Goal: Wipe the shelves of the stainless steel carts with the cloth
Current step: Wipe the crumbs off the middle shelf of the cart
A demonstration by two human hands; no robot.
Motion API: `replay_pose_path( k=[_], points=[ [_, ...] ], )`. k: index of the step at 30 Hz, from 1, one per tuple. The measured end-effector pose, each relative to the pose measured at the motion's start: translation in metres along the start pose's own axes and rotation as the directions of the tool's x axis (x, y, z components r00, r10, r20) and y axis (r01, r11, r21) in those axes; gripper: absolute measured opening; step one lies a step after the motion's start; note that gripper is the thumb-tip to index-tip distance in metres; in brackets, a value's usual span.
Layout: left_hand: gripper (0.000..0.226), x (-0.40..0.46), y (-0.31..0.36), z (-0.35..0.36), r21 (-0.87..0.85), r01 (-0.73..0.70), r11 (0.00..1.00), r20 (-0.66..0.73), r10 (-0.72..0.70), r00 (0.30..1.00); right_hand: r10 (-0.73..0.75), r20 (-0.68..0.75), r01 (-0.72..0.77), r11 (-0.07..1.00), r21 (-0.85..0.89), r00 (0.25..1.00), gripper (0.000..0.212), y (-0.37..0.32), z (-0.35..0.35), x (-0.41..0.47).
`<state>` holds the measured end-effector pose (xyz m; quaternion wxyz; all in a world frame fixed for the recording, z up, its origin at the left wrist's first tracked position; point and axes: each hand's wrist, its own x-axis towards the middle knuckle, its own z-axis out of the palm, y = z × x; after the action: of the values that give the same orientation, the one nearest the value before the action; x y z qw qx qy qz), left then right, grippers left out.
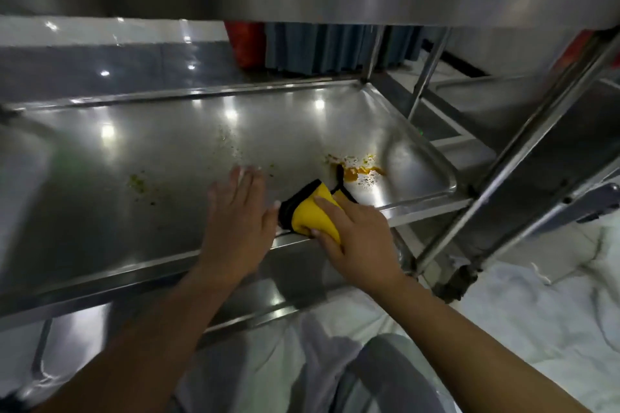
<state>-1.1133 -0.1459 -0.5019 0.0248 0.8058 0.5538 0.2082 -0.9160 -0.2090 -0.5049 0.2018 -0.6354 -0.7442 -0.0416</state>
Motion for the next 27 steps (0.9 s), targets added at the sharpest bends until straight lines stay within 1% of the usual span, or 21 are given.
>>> replay_pose_path(
  k=[1,3,4,6,8,10,13,16,19,20,21,23,24,25,27],
  points=[
    [0.062,-0.001,-0.001,0.001,0.011,0.006,1.000,-0.011,-0.006,1.000,-0.009,-0.025,0.009,1.000,0.004,1.000,0.050,0.006,0.000,-0.001],
    [0.063,-0.001,-0.002,0.003,0.056,0.021,0.998,0.028,-0.022,0.999,0.000,-0.073,0.000,1.000,-0.003,0.997,0.049,0.026,-0.004,-0.003],
    [0.066,-0.001,-0.002,0.004,0.084,0.024,0.996,0.053,-0.028,0.998,0.026,-0.086,-0.027,1.000,-0.010,0.996,0.048,0.040,-0.007,-0.004],
    [0.069,0.000,-0.003,0.006,0.120,0.028,0.992,0.087,-0.039,0.995,0.129,-0.085,-0.131,0.991,-0.019,0.988,0.047,0.071,-0.017,-0.003],
    [0.071,0.001,-0.003,0.009,0.129,0.030,0.991,0.104,-0.044,0.994,0.261,-0.060,-0.263,0.964,-0.027,0.963,0.047,0.104,-0.026,0.002],
    [0.073,0.002,-0.005,0.012,0.132,0.029,0.991,0.112,-0.044,0.993,0.359,-0.038,-0.361,0.930,-0.067,0.932,0.041,0.130,-0.032,0.015],
    [0.083,0.005,-0.009,0.018,0.141,0.030,0.990,0.121,-0.047,0.992,0.434,0.018,-0.428,0.894,-0.131,0.901,0.035,0.155,-0.030,0.039],
    [0.087,0.007,-0.011,0.022,0.143,0.028,0.989,0.122,-0.046,0.991,0.508,0.050,-0.496,0.855,-0.153,0.860,0.036,0.164,-0.024,0.062],
    [0.088,0.008,-0.013,0.023,0.158,0.029,0.987,0.121,-0.048,0.991,0.585,0.093,-0.575,0.810,-0.117,0.806,0.040,0.154,-0.026,0.072],
    [0.088,0.008,-0.013,0.023,0.168,0.029,0.985,0.124,-0.051,0.991,0.576,0.108,-0.567,0.817,-0.104,0.810,0.042,0.147,-0.026,0.072],
    [0.087,0.007,-0.014,0.022,0.178,0.031,0.984,0.128,-0.054,0.990,0.531,0.120,-0.523,0.847,-0.092,0.839,0.043,0.136,-0.025,0.069],
    [0.086,0.005,-0.015,0.021,0.193,0.044,0.980,0.139,-0.071,0.988,0.369,0.154,-0.370,0.929,-0.024,0.916,0.047,0.103,-0.019,0.060],
    [0.087,0.003,-0.015,0.020,0.198,0.054,0.979,0.149,-0.084,0.985,0.276,0.199,-0.285,0.958,0.022,0.940,0.051,0.083,-0.013,0.057],
    [0.089,0.002,-0.015,0.019,0.200,0.064,0.978,0.162,-0.098,0.982,0.182,0.258,-0.202,0.978,0.051,0.949,0.054,0.065,-0.007,0.055],
    [0.094,-0.002,-0.015,0.016,0.193,0.090,0.977,0.192,-0.128,0.973,0.039,0.354,-0.071,0.995,0.076,0.934,0.055,0.044,0.000,0.056]
  ],
)
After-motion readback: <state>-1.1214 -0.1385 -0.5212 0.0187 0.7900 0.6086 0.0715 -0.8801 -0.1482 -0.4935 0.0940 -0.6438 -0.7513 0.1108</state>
